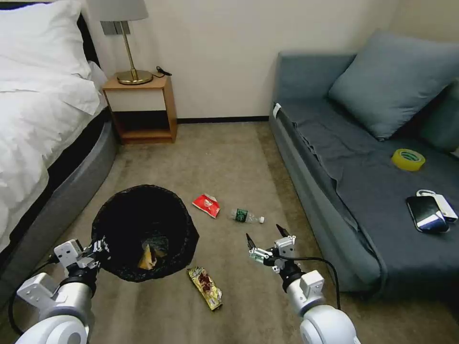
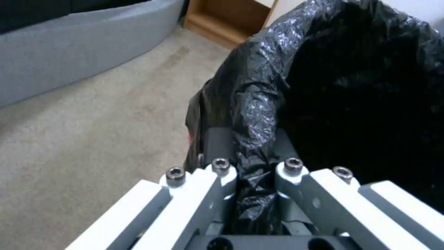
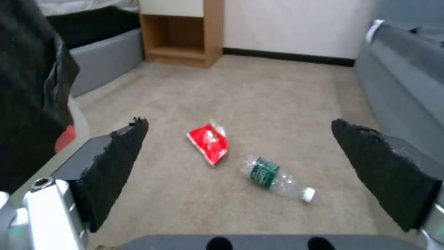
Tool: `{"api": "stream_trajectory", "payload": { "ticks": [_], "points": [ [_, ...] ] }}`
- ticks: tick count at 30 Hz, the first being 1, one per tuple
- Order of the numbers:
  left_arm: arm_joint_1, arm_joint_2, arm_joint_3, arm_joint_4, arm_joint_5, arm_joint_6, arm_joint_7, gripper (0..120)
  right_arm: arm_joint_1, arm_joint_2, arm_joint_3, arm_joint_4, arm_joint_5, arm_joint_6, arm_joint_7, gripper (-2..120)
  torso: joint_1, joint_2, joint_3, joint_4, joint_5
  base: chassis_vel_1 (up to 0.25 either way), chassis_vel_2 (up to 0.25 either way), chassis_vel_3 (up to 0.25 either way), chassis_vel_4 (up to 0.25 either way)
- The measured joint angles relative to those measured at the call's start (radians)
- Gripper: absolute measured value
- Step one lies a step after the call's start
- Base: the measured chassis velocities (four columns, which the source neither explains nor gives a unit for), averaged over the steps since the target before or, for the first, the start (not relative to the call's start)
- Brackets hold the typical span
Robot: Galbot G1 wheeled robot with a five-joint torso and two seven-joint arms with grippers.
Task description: Pick up the trash bin, then pick up the garbage on the floor and place it into the trash bin.
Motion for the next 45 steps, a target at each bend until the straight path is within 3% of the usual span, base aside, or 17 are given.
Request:
{"api": "stream_trajectory", "payload": {
  "ticks": [12, 18, 26, 37, 45],
  "points": [
    [0.007, 0.005, 0.002, 0.030, 0.014, 0.007, 0.018, 4, 0.152, -0.097, -0.130, -0.184, 0.121, -0.096, -0.042, 100, 0.000, 0.000, 0.000, 0.0000, 0.0000, 0.000, 0.000, 0.000, 0.000],
    [0.010, 0.012, 0.003, 0.046, 0.027, 0.008, 0.024, 4, 0.243, -0.105, -0.218, -0.278, 0.176, -0.150, -0.049, 100, 0.000, 0.000, 0.000, 0.0000, -0.0001, 0.000, 0.000, 0.000, 0.000],
    [0.005, 0.020, -0.008, 0.088, 0.041, 0.008, 0.048, 4, 0.384, -0.125, -0.371, -0.420, 0.289, -0.311, -0.086, 100, 0.000, 0.000, 0.000, 0.0001, -0.0001, 0.000, 0.000, 0.000, 0.000],
    [-0.006, 0.040, -0.036, 0.132, 0.022, 0.002, 0.067, 4, 0.524, -0.057, -0.490, -0.619, 0.366, -0.388, -0.106, 100, 0.000, 0.000, 0.000, 0.0002, -0.0001, 0.000, 0.000, 0.000, 0.000],
    [-0.007, 0.052, -0.053, 0.149, 0.003, -0.002, 0.082, 4, 0.550, -0.033, -0.530, -0.702, 0.316, -0.383, -0.138, 100, 0.000, 0.000, 0.000, 0.0001, -0.0001, 0.000, 0.000, 0.000, 0.000]
  ]
}}
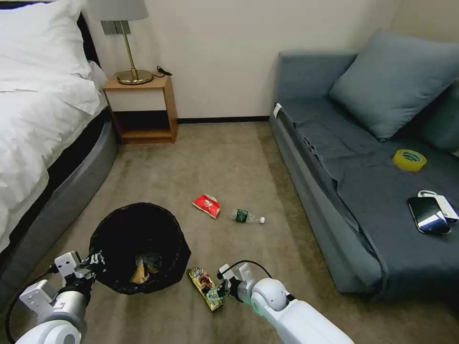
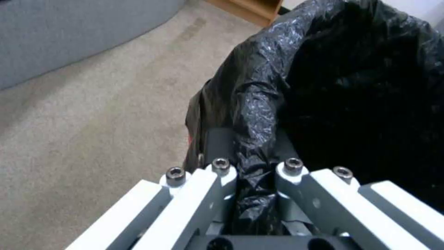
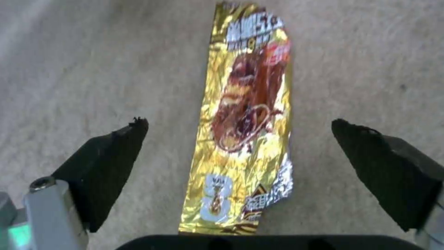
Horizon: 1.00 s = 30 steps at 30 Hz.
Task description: Pick up the trash bin, then pick up the garbage on the floor and place it into the trash bin.
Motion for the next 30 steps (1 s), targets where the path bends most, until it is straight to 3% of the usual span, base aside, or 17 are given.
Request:
{"api": "stream_trajectory", "payload": {
  "ticks": [11, 30],
  "points": [
    [-0.003, -0.003, 0.006, 0.003, 0.002, -0.004, 0.004, 4, -0.007, 0.019, -0.001, -0.055, -0.069, 0.035, -0.012, 100, 0.000, 0.000, 0.000, 0.0000, 0.0000, 0.000, 0.000, 0.000, 0.000],
    [0.017, -0.009, -0.045, 0.006, -0.019, -0.016, 0.020, 4, -0.032, 0.065, -0.005, -0.142, -0.169, 0.087, -0.014, 100, 0.000, 0.000, 0.000, -0.0001, -0.0001, 0.000, 0.000, 0.000, 0.000]
  ]
}}
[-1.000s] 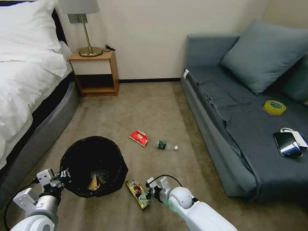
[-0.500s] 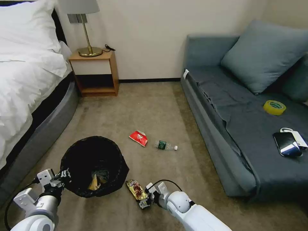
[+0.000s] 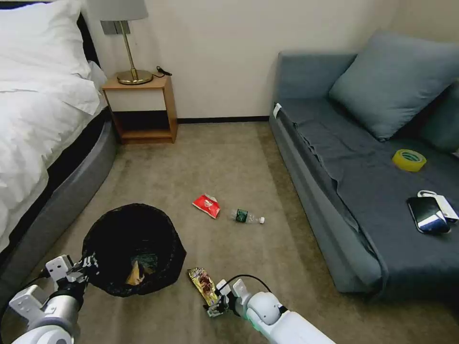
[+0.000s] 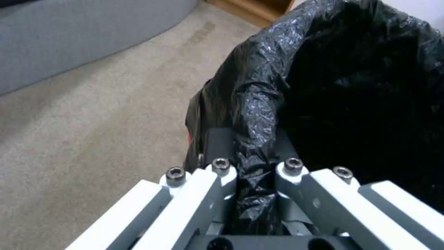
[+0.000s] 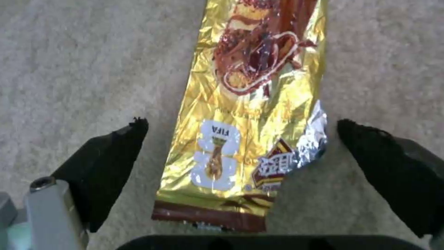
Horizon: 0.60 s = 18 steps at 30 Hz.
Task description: Pick up the trash bin, then pick up the garbage on the floor and place it into the trash bin.
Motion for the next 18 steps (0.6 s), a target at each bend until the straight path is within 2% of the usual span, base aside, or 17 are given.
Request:
{"api": "stream_trajectory", "payload": {
  "ticks": [18],
  "points": [
    [0.003, 0.001, -0.011, 0.013, -0.004, -0.011, 0.006, 4, 0.000, 0.025, 0.009, -0.057, -0.023, 0.021, 0.021, 98, 0.000, 0.001, 0.000, -0.0002, -0.0001, 0.000, 0.000, 0.000, 0.000]
  ]
}}
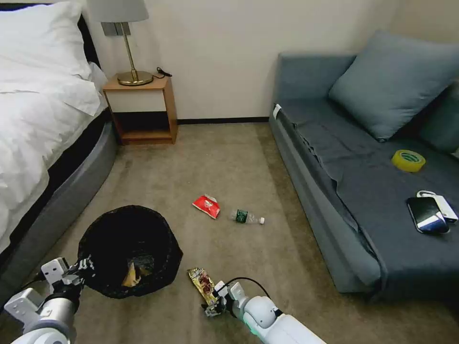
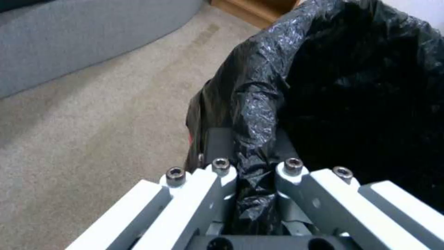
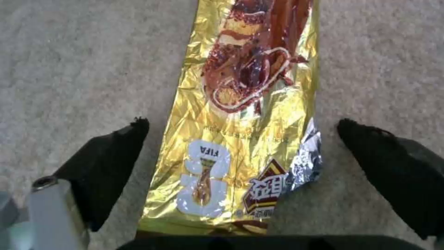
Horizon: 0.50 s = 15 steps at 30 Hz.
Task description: Pick up the trash bin, then pick up the garbage on the floor and place it into the trash bin.
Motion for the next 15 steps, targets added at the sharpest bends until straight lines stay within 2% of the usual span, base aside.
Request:
{"api": "stream_trajectory", "payload": {
  "ticks": [7, 15],
  "points": [
    [0.000, -0.001, 0.002, 0.000, 0.000, -0.002, 0.001, 4, -0.004, -0.001, 0.002, 0.002, -0.005, 0.003, 0.007, 85, 0.000, 0.000, 0.000, -0.0004, -0.0004, 0.000, 0.000, 0.000, 0.000],
    [0.000, -0.001, 0.001, 0.000, 0.000, -0.005, 0.003, 4, -0.010, -0.006, 0.004, 0.005, -0.017, 0.015, 0.020, 65, 0.000, -0.001, 0.000, -0.0003, -0.0001, 0.000, 0.000, 0.000, 0.000]
  ]
}}
